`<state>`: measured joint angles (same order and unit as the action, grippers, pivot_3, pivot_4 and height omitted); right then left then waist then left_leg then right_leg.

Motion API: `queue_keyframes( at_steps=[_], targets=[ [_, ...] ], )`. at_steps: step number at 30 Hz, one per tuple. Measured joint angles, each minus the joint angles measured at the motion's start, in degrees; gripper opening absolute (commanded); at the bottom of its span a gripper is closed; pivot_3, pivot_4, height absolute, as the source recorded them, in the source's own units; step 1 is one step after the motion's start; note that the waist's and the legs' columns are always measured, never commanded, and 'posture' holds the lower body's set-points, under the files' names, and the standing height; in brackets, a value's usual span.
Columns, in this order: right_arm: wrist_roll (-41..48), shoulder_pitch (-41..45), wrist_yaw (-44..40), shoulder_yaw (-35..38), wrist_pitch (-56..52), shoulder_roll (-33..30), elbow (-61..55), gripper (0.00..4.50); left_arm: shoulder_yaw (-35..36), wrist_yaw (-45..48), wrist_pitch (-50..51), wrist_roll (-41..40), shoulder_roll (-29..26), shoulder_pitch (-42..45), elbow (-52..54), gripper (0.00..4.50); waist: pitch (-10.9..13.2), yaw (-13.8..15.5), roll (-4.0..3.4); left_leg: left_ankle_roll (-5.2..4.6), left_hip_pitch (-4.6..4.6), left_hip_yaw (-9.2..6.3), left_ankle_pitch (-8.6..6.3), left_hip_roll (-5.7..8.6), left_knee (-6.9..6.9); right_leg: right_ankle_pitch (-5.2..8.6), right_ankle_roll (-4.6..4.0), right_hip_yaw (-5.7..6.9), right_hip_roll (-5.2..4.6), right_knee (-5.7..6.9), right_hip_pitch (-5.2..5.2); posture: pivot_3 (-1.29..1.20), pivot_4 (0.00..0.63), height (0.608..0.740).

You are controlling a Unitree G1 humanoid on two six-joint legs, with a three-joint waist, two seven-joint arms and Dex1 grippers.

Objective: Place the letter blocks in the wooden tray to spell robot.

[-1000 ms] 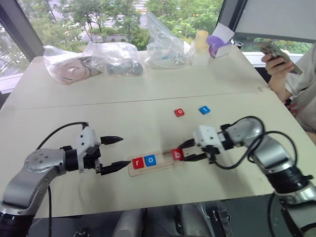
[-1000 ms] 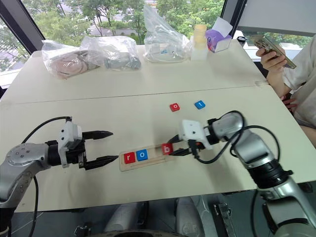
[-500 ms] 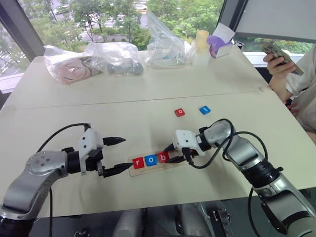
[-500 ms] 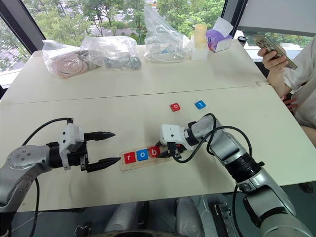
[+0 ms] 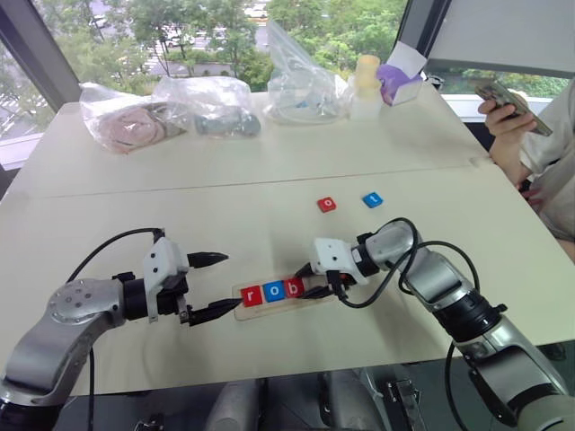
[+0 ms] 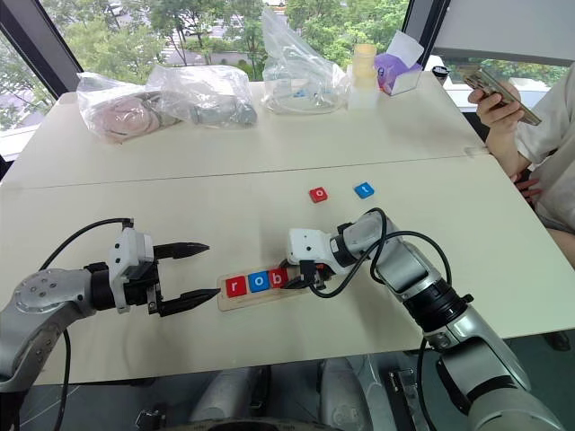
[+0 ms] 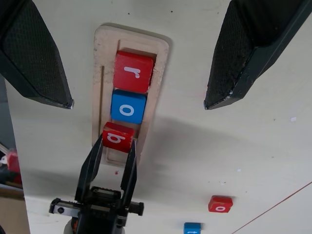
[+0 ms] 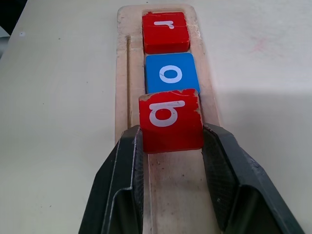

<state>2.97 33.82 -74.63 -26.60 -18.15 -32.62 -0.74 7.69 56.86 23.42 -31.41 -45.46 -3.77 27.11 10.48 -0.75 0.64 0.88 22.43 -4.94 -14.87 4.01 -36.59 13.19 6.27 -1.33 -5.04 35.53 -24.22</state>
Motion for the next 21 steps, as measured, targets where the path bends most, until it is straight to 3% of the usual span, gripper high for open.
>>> queue_keyframes(
  at_steps=[3, 12, 21],
  targets=[
    [-0.1, 0.0, 0.0, 0.0, 0.0, 0.1, 0.0, 4.48, 0.0, 0.0, 0.0, 0.0, 0.0, 0.0, 0.0, 4.50, 0.0, 0.0, 0.00, 0.00, 0.00, 0.00, 0.00, 0.00, 0.00, 0.00, 0.00, 0.00, 0.00, 0.00, 0.00, 0.00, 0.150, 0.740],
    [0.4, 0.6, 2.0, 1.5, -1.4, 0.3, 0.0, 4.48, 0.0, -0.1, 0.0, 0.0, 0.0, 0.7, 0.0, 4.50, 0.0, 0.0, 0.00, 0.00, 0.00, 0.00, 0.00, 0.00, 0.00, 0.00, 0.00, 0.00, 0.00, 0.01, -0.01, 0.00, 0.150, 0.740],
    [0.6, 8.0, 26.6, 16.6, -20.4, 8.1, 6.0, 4.48, -0.4, -0.2, 0.0, 0.1, 0.6, 1.6, -0.1, 4.50, 0.0, 0.0, 0.00, 0.06, 0.00, -0.01, 0.04, 0.00, 0.06, -0.04, -0.06, -0.04, 0.01, 0.07, -0.10, 0.00, 0.150, 0.740]
  ],
)
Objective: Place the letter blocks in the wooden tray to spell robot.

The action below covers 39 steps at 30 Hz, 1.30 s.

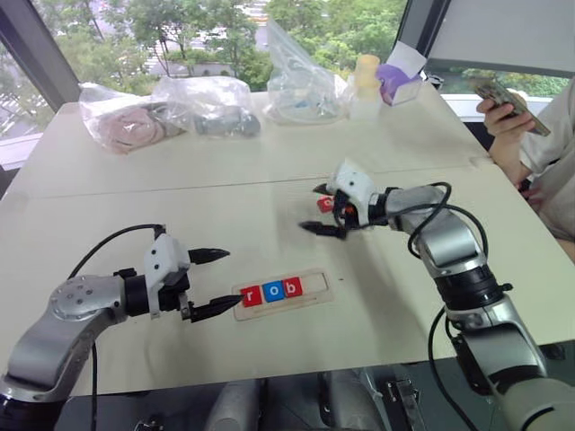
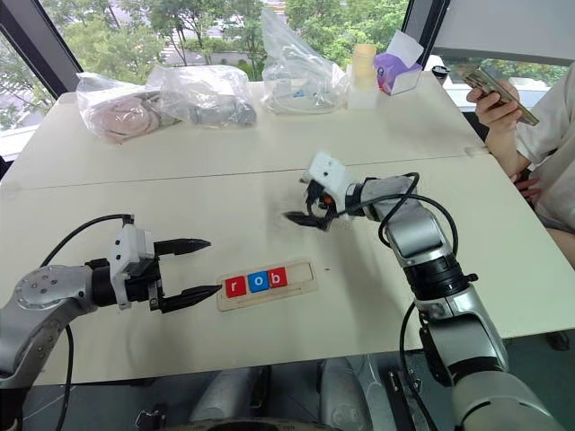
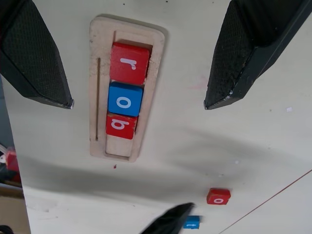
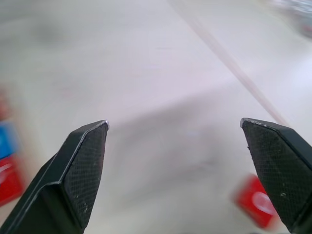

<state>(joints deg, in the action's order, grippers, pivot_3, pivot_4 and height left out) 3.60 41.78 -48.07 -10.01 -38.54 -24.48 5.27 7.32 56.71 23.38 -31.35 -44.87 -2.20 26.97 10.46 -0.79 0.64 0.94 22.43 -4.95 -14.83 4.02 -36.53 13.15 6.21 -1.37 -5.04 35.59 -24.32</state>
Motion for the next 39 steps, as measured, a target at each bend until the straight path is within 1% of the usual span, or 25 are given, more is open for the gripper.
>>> queue_keyframes(
  at_steps=[4, 8, 10, 13, 18, 21, 22, 23, 25, 26, 28, 31, 35, 36, 39],
  targets=[
    [-2.1, 0.4, 11.4, 1.8, -8.7, 4.1, 4.9, 4.48, -1.1, 0.3, -0.2, 0.2, 0.3, 0.6, -0.6, 4.50, 0.0, 0.0, -0.01, 0.04, 0.05, 0.04, 0.03, 0.05, 0.01, -0.01, -0.02, -0.04, -0.04, 0.20, -0.15, 0.00, 0.150, 0.740],
    [-2.9, 0.5, 18.5, 2.7, -11.1, 6.8, 7.0, 4.48, -1.4, 0.6, -0.4, 0.5, 0.5, 0.6, -1.2, 4.50, 0.0, -0.2, -0.01, 0.04, 0.04, 0.05, 0.03, 0.05, 0.01, -0.01, -0.02, -0.04, -0.02, 0.34, -0.20, 0.00, 0.150, 0.740],
    [-2.8, 0.8, 22.2, 4.5, -11.7, 9.0, 8.9, 4.48, -1.4, 0.6, -1.2, 0.9, 0.7, 0.6, -1.6, 4.50, 0.0, -0.4, -0.02, 0.07, 0.01, 0.06, 0.05, 0.04, 0.01, -0.01, -0.02, -0.05, 0.00, 0.40, -0.21, 0.00, 0.150, 0.740],
    [-2.6, 2.5, 25.7, 6.3, -12.2, 11.4, 11.4, 4.48, -1.4, 0.6, -1.9, 1.1, 1.2, 0.5, -2.1, 4.50, 0.0, -0.4, -0.02, 0.11, -0.02, 0.05, 0.08, 0.03, 0.01, -0.02, -0.02, -0.05, 0.03, 0.46, -0.21, 0.00, 0.150, 0.740],
    [-2.6, 4.4, 29.7, 7.2, -11.0, 14.3, 15.0, 4.48, -1.4, 0.4, -2.4, 1.6, 1.4, 0.5, -2.2, 4.50, 0.0, -0.5, -0.02, 0.11, -0.04, 0.05, 0.08, 0.03, -0.01, -0.02, -0.02, -0.05, 0.04, 0.48, -0.20, 0.00, 0.150, 0.740],
    [-2.6, 5.2, 31.1, 7.3, -10.4, 15.1, 16.4, 3.62, -1.4, 0.0, -2.4, 1.7, 1.6, 0.5, -2.2, 4.50, 0.0, -0.6, -0.03, 0.11, -0.04, 0.04, 0.08, 0.01, -0.01, -0.02, -0.02, -0.05, 0.06, 0.50, -0.20, 0.00, 0.150, 0.740],
    [-2.7, 5.3, 31.3, 7.2, -10.4, 15.1, 16.5, 3.09, -1.4, -0.2, -2.4, 1.7, 1.7, 0.5, -2.1, 4.50, 0.0, -0.6, -0.03, 0.11, -0.04, 0.04, 0.08, 0.02, -0.01, -0.02, -0.02, -0.05, 0.06, 0.50, -0.20, 0.00, 0.150, 0.740],
    [-2.8, 5.3, 31.5, 6.9, -10.3, 15.3, 16.5, 2.67, -1.5, -0.5, -2.4, 1.7, 1.8, 0.5, -2.1, 4.50, 0.0, -0.6, -0.03, 0.11, -0.04, 0.04, 0.08, 0.01, -0.01, -0.02, -0.02, -0.05, 0.06, 0.50, -0.20, 0.00, 0.150, 0.740],
    [-2.9, 5.3, 31.5, 5.8, -10.3, 15.4, 16.2, 1.49, -1.5, -0.9, -2.3, 1.7, 2.0, 0.5, -2.0, 4.50, 0.0, -0.7, -0.03, 0.11, -0.04, 0.04, 0.08, 0.02, -0.01, -0.02, -0.02, -0.05, 0.07, 0.50, -0.20, 0.00, 0.150, 0.740],
    [-3.2, 5.2, 31.5, 5.1, -10.5, 15.4, 15.7, 1.15, -1.6, -1.1, -2.3, 1.7, 2.0, 0.5, -1.8, 4.50, 0.0, -0.7, -0.04, 0.11, -0.04, 0.04, 0.08, 0.01, -0.01, -0.02, -0.02, -0.05, 0.06, 0.50, -0.20, 0.00, 0.150, 0.740],
    [-3.9, 4.2, 31.3, 3.5, -11.1, 14.8, 13.7, 1.17, -1.9, -1.4, -2.3, 1.7, 2.1, 0.5, -1.6, 4.50, 0.0, -0.7, -0.04, 0.11, -0.04, 0.04, 0.08, 0.02, -0.01, -0.02, -0.02, -0.05, 0.06, 0.50, -0.20, 0.00, 0.150, 0.740],
    [-4.8, 0.7, 30.4, 0.9, -13.5, 12.5, 6.8, 1.17, -2.4, -1.7, -2.3, 1.7, 2.4, 0.6, -1.5, 4.50, 0.0, -0.4, -0.03, 0.11, -0.04, 0.03, 0.08, 0.02, 0.00, -0.02, -0.02, -0.04, 0.05, 0.48, -0.19, 0.00, 0.150, 0.740],
    [-4.1, -9.5, 28.9, 0.3, -23.9, 7.7, -12.6, 1.17, -2.9, -1.7, -2.0, 1.7, 2.5, 0.8, -1.3, 4.50, -0.1, 0.3, -0.03, 0.10, 0.00, -0.05, 0.08, 0.06, 0.00, 0.00, -0.01, 0.02, 0.00, 0.41, -0.13, 0.00, 0.150, 0.740],
    [-3.5, -12.9, 28.7, 1.3, -28.1, 6.5, -19.0, 1.17, -3.2, -1.7, -1.7, 1.7, 2.5, 0.9, -1.3, 4.50, -0.1, 0.4, -0.02, 0.09, 0.01, -0.05, 0.07, 0.07, 0.00, 0.00, 0.00, 0.02, -0.02, 0.38, -0.11, 0.00, 0.150, 0.740],
    [-2.1, -19.1, 28.7, 4.9, -38.4, 5.2, -31.0, 1.17, -3.6, -1.5, -1.4, 1.6, 2.6, 1.0, -1.3, 4.50, -0.1, 0.2, 0.00, 0.08, -0.01, -0.05, 0.07, 0.06, -0.02, 0.02, -0.02, 0.02, -0.01, 0.40, -0.09, 0.00, 0.150, 0.740]
  ],
)
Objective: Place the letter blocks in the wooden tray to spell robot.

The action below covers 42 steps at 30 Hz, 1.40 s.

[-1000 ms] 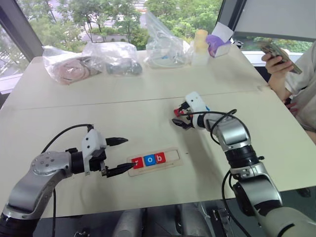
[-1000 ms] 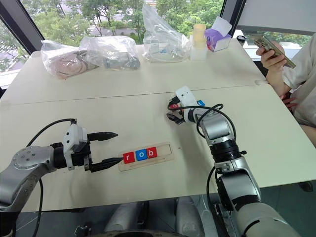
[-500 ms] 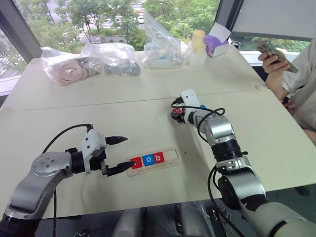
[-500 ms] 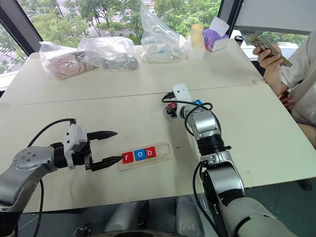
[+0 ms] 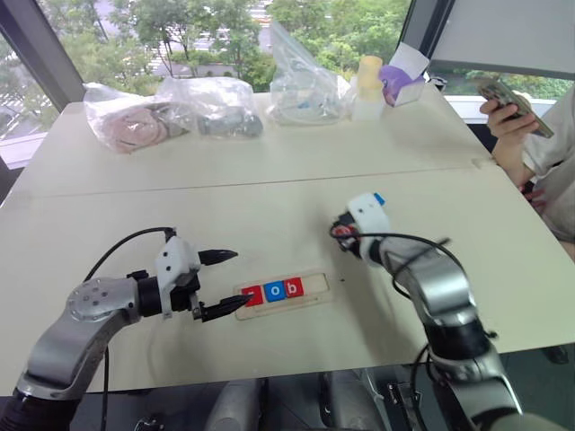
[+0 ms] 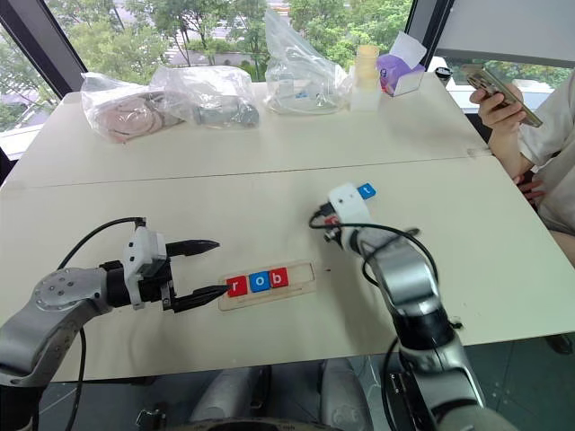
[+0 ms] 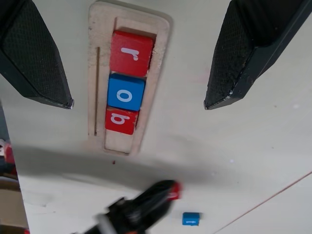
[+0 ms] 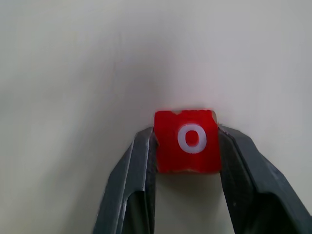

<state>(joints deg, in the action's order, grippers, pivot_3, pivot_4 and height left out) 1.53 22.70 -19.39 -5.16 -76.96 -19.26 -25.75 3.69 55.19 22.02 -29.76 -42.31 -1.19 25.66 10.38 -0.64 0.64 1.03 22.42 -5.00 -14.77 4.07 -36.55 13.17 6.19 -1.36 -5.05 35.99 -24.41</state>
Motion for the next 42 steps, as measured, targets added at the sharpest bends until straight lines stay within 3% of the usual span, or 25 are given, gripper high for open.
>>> queue_keyframes(
  at_steps=[4, 8, 14, 15, 20, 23, 25, 27, 32, 40, 42],
  targets=[
    [1.4, -4.3, 0.6, 5.9, -11.3, 0.8, -9.5, 1.17, -0.4, 0.6, 0.3, -0.4, 0.0, 1.5, 0.2, 4.50, 0.0, 0.0, 0.01, 0.00, -0.03, -0.01, 0.00, -0.05, -0.04, 0.08, -0.13, 0.02, 0.05, 0.03, 0.02, 0.00, 0.150, 0.740],
    [2.3, -7.4, 2.3, 8.3, -14.0, 2.9, -14.3, 1.17, -0.6, 1.1, 1.4, -1.0, -0.1, 3.4, 0.3, 4.50, 0.0, 0.0, 0.01, 0.00, -0.02, 0.01, 0.00, -0.04, -0.07, 0.03, -0.02, 0.03, 0.04, 0.00, 0.05, 0.00, 0.150, 0.740],
    [5.4, -8.7, 3.3, 8.0, -14.7, 3.4, -16.5, 4.29, -0.8, 2.2, 1.3, -0.9, -0.2, 4.8, -0.2, 4.50, 0.0, -0.1, 0.01, 0.00, -0.03, 0.01, 0.00, -0.05, -0.07, 0.02, 0.00, 0.04, 0.04, 0.00, 0.05, 0.00, 0.150, 0.740],
    [6.6, -8.4, 2.7, 7.6, -14.9, 2.2, -16.6, 4.41, -0.8, 2.2, 1.2, -0.8, -0.2, 4.9, -0.5, 4.50, 0.0, -0.1, 0.01, 0.00, -0.03, 0.01, 0.00, -0.04, -0.08, 0.02, 0.00, 0.04, 0.04, -0.01, 0.06, 0.00, 0.150, 0.740],
    [12.1, -4.4, -5.4, 5.9, -12.4, -9.8, -15.1, 4.41, -1.1, 2.6, 1.0, -0.6, -0.1, 5.2, -1.7, 4.50, 0.1, -0.1, 0.01, -0.01, 0.03, 0.00, 0.00, -0.04, -0.25, 0.11, -0.14, 0.08, 0.03, -0.02, 0.11, 0.00, 0.150, 0.740],
    [15.0, -4.2, -21.7, 3.3, 7.2, -26.5, -8.5, 4.41, -1.7, 2.9, 0.1, 0.0, 0.2, 5.4, -2.4, 4.50, 0.2, -0.1, -0.04, -0.15, 0.05, 0.08, -0.08, -0.01, -0.36, 0.20, 0.13, 0.11, 0.00, -0.08, 0.25, 0.00, 0.150, 0.740],
    [14.8, -5.7, -32.6, 2.8, 23.9, -33.9, -3.8, 4.41, -2.2, 3.0, -0.3, 0.5, 0.7, 5.7, -2.6, 4.50, 0.2, -0.1, 0.03, -0.25, 0.04, 0.09, -0.14, -0.04, -0.39, 0.16, 0.27, 0.13, 0.02, -0.15, 0.30, 0.00, 0.150, 0.740],
    [14.4, -7.0, -40.1, 1.2, 35.1, -37.0, 0.6, 4.41, -2.4, 3.1, -0.7, 0.7, 0.8, 5.8, -2.7, 4.50, 0.3, -0.2, 0.14, -0.29, 0.02, 0.07, -0.17, -0.06, -0.40, 0.18, 0.31, 0.15, 0.02, -0.18, 0.35, 0.00, 0.150, 0.740],
    [9.7, -1.9, -50.3, -5.7, 54.3, -36.7, 19.9, 4.41, -2.6, 2.1, -1.3, 1.1, 1.4, 5.6, -2.4, 4.50, 0.3, -0.4, 0.15, -0.29, 0.01, 0.16, -0.17, -0.05, -0.49, 0.14, 0.18, 0.01, -0.01, -0.19, 0.35, 0.00, 0.150, 0.740],
    [5.0, 5.7, -56.5, -10.2, 67.1, -32.7, 36.9, 4.41, -2.4, 1.9, -1.2, 1.1, 1.2, 3.8, -1.2, 4.50, 0.4, 0.0, 0.11, -0.28, 0.05, 0.12, -0.18, -0.02, -0.48, 0.13, 0.18, 0.01, -0.05, -0.24, 0.33, 0.00, 0.150, 0.740],
    [4.3, 6.6, -57.7, -10.4, 68.3, -32.2, 38.4, 3.88, -2.4, 2.0, -1.3, 1.1, 1.2, 3.6, -1.2, 4.50, 0.3, 0.1, 0.12, -0.27, 0.05, 0.09, -0.18, -0.02, -0.48, 0.13, 0.17, 0.01, -0.05, -0.28, 0.35, 0.00, 0.150, 0.740]
  ],
)
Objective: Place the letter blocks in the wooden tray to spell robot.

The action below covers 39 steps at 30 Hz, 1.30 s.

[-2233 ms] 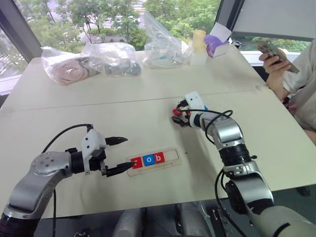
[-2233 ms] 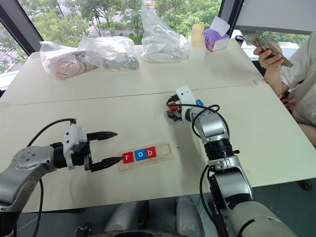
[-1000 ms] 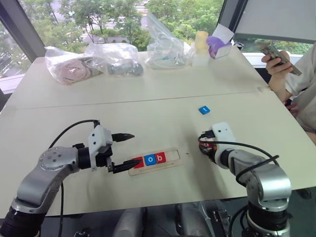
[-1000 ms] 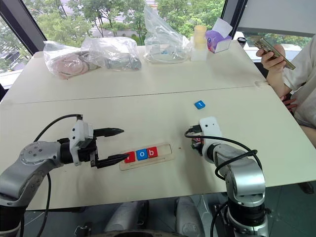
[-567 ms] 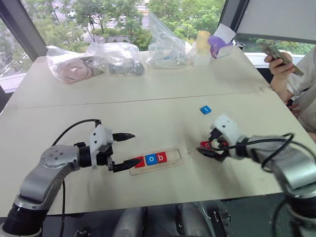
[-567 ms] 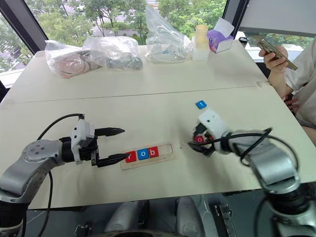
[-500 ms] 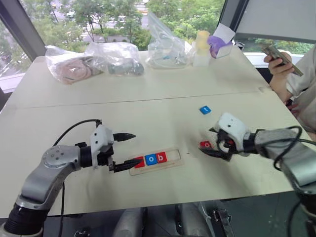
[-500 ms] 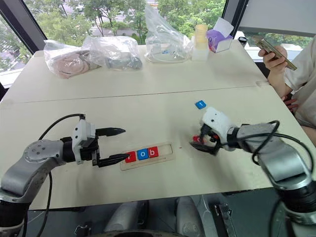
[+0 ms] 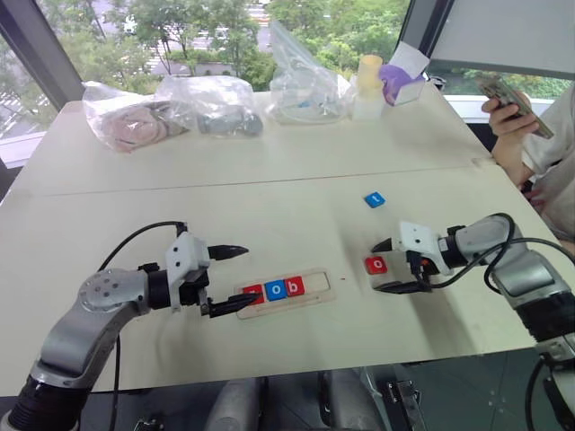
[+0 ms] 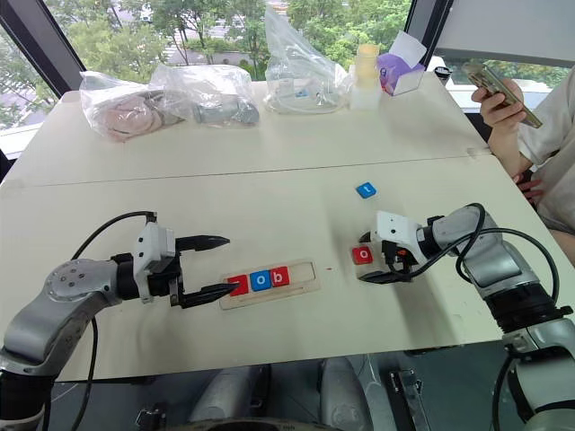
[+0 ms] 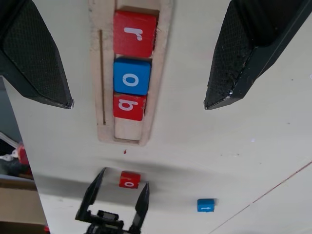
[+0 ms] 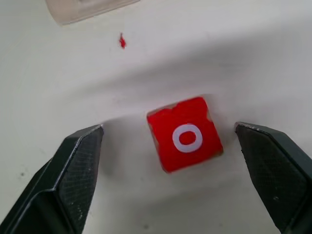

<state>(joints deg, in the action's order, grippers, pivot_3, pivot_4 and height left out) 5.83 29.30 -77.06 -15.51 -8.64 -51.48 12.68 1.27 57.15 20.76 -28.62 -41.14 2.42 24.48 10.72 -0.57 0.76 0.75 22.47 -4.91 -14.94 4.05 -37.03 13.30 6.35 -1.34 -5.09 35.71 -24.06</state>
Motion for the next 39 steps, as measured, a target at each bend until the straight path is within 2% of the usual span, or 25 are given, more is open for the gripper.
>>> queue_keyframes(
  at_steps=[2, 5, 6, 12, 18, 26, 39],
  targets=[
    [-0.1, 0.4, -0.5, 0.1, 0.4, 0.8, 1.0, 3.05, 0.0, 0.0, -0.2, 0.0, 0.0, -0.2, 0.0, 4.50, 0.0, 0.0, 0.00, 0.00, -0.02, -0.01, 0.00, 0.00, -0.01, 0.00, -0.03, 0.00, 0.00, -0.01, 0.03, 0.00, 0.150, 0.740],
    [-0.1, 0.5, -0.6, 0.2, 0.4, 1.3, 0.9, 1.47, 0.0, 0.1, -0.5, 0.4, 0.0, -0.6, 0.0, 4.50, 0.0, -0.1, -0.01, 0.00, -0.03, -0.01, 0.00, -0.01, 0.00, 0.00, -0.04, 0.00, 0.00, -0.01, 0.02, 0.00, 0.150, 0.740],
    [-0.1, 0.5, -0.6, 0.2, 0.3, 1.3, 0.8, 1.14, 0.0, 0.1, -0.7, 0.5, 0.0, -0.7, 0.0, 4.50, 0.0, -0.1, -0.01, 0.00, -0.03, -0.02, 0.00, -0.01, 0.00, 0.00, -0.04, 0.00, 0.00, -0.01, 0.02, 0.00, 0.150, 0.740],
    [-0.4, -0.5, 0.6, 0.2, -2.5, 3.2, -4.5, 1.14, 0.0, 0.3, -1.8, 0.6, 0.0, -1.7, 0.0, 4.50, 0.0, -0.1, -0.02, 0.01, 0.00, -0.03, 0.00, -0.02, 0.02, 0.00, -0.05, -0.02, -0.01, 0.01, -0.03, 0.00, 0.150, 0.740],
    [0.9, -1.1, 1.5, -3.0, -9.9, 7.2, -19.7, 1.14, 0.0, 0.8, -2.9, 0.8, 0.0, -1.6, -1.3, 4.50, 0.0, 0.0, -0.03, 0.01, 0.03, -0.04, 0.00, -0.01, 0.01, -0.02, -0.03, -0.02, -0.03, 0.01, -0.06, 0.00, 0.150, 0.740],
    [-0.9, -0.7, 4.5, -6.4, -14.0, 11.8, -20.2, 1.14, 0.0, 1.2, -3.8, 1.2, 0.1, -1.6, -1.9, 4.50, 0.0, 0.0, -0.03, 0.01, 0.04, -0.04, 0.00, 0.01, 0.02, -0.02, -0.03, -0.01, -0.05, 0.00, -0.08, 0.00, 0.150, 0.740],
    [-1.1, 0.9, 4.7, -7.7, -14.7, 12.9, -18.9, 1.14, 0.0, -0.2, -3.9, 1.3, 0.7, -2.1, -1.8, 4.50, 0.0, 0.0, -0.03, 0.01, 0.04, -0.03, 0.00, 0.02, 0.01, -0.02, -0.02, -0.01, -0.03, 0.01, -0.08, 0.00, 0.150, 0.740]
  ],
)
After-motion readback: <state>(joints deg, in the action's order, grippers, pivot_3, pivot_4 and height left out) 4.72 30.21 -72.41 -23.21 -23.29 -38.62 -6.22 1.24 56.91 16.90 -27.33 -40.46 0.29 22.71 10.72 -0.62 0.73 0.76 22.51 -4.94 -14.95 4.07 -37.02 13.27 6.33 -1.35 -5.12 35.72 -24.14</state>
